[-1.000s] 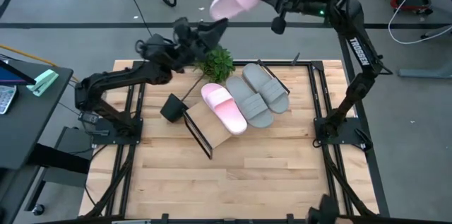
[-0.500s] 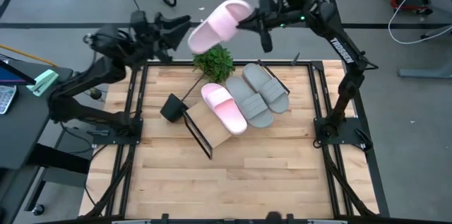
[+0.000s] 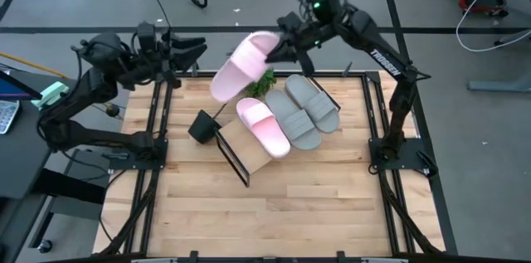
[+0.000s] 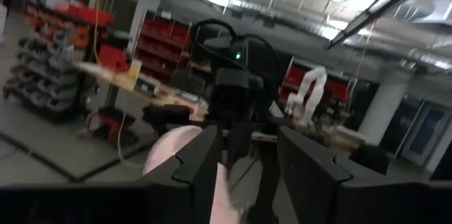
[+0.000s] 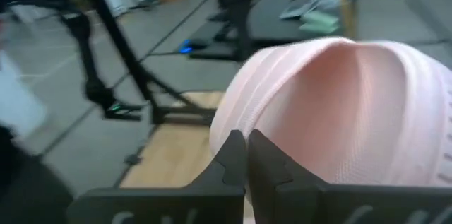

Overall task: Pick and place slides into the shelf
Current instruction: Put the pink slides on the shelf

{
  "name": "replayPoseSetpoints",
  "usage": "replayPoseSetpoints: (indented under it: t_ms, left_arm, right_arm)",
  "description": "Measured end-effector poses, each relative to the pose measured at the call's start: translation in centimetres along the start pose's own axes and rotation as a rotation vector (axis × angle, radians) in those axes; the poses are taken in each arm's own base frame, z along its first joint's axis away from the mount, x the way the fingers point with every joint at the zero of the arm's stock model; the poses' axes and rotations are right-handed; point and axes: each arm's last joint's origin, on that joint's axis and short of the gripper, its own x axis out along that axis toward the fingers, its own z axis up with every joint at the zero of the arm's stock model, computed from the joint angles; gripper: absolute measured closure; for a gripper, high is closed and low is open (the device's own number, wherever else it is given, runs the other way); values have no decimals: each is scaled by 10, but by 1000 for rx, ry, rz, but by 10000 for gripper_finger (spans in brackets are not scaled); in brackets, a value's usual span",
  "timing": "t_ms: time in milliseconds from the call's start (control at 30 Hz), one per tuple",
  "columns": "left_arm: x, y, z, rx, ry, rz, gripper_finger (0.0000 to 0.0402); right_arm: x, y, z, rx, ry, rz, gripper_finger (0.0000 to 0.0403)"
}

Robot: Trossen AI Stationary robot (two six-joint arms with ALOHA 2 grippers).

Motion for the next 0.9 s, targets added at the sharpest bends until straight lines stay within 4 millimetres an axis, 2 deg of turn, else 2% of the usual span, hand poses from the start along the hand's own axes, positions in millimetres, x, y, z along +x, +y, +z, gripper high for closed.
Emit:
replayPoseSetpoints:
  t_ms: [167, 500, 700, 900]
  left_arm:
    - [-10, 2, -4, 2, 81, 27, 244]
    - [-28, 5, -13, -38, 231, 52, 258]
    - [-32, 6, -25, -112, 387, 14, 264]
    - [-19, 9, -42, -214, 541, -10, 254]
  right_arm:
    - [28, 1, -14, 100, 84, 84, 401]
    - [64, 7, -30, 197, 179, 162, 401]
    - [70, 18, -41, 230, 268, 199, 401]
    - [78, 27, -41, 176, 287, 162, 401]
